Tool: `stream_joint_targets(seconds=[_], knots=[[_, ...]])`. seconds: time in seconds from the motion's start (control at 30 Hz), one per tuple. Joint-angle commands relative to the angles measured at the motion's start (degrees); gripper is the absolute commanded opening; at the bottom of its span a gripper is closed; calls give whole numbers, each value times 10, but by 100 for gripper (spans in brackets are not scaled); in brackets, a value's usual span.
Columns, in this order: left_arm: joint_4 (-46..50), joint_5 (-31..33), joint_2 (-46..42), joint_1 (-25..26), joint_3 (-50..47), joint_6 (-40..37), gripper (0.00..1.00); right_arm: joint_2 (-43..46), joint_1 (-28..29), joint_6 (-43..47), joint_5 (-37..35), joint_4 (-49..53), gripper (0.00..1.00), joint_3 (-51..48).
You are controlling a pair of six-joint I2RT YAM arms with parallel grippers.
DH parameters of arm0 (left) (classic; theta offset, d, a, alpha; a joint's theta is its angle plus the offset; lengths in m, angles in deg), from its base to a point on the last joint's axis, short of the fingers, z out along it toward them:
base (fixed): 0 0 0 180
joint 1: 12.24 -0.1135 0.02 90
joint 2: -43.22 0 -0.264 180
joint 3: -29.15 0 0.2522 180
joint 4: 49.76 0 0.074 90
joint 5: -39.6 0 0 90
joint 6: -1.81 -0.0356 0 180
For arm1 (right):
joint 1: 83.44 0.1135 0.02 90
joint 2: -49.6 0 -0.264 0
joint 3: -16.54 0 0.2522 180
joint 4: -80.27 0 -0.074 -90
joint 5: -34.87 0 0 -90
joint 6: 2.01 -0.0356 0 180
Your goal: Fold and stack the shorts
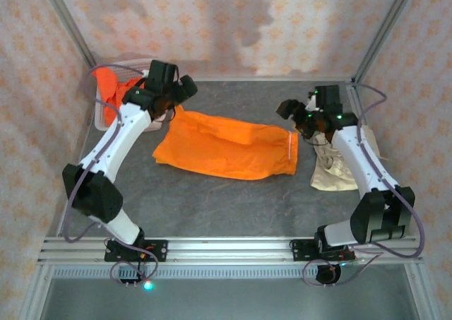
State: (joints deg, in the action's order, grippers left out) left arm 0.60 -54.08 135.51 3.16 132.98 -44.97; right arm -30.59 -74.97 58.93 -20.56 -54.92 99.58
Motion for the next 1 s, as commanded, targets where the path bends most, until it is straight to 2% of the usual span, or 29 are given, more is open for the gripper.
stream_joint_targets(seconds=[0.0, 0.13, 0.37, 0.67, 0.8, 0.97], knots=[[-94, -29, 12, 16, -102, 17, 100, -18, 39, -26, 18, -23, 85, -40], [-143, -28, 22, 23, -173, 22, 100, -55, 79, -28, 17, -34, 86, -35], [-247, -15, 51, 24, -279, 41, 100, -169, 83, -2, 15, -31, 86, 31], [-315, -1, 36, 24, -387, 55, 100, -329, 43, -12, 27, -14, 86, 163], [-328, 11, 12, 29, -432, 62, 100, -375, 26, -28, 32, -15, 86, 179], [-348, 26, -11, 50, -487, 86, 100, -388, 24, -32, 35, -24, 86, 163]])
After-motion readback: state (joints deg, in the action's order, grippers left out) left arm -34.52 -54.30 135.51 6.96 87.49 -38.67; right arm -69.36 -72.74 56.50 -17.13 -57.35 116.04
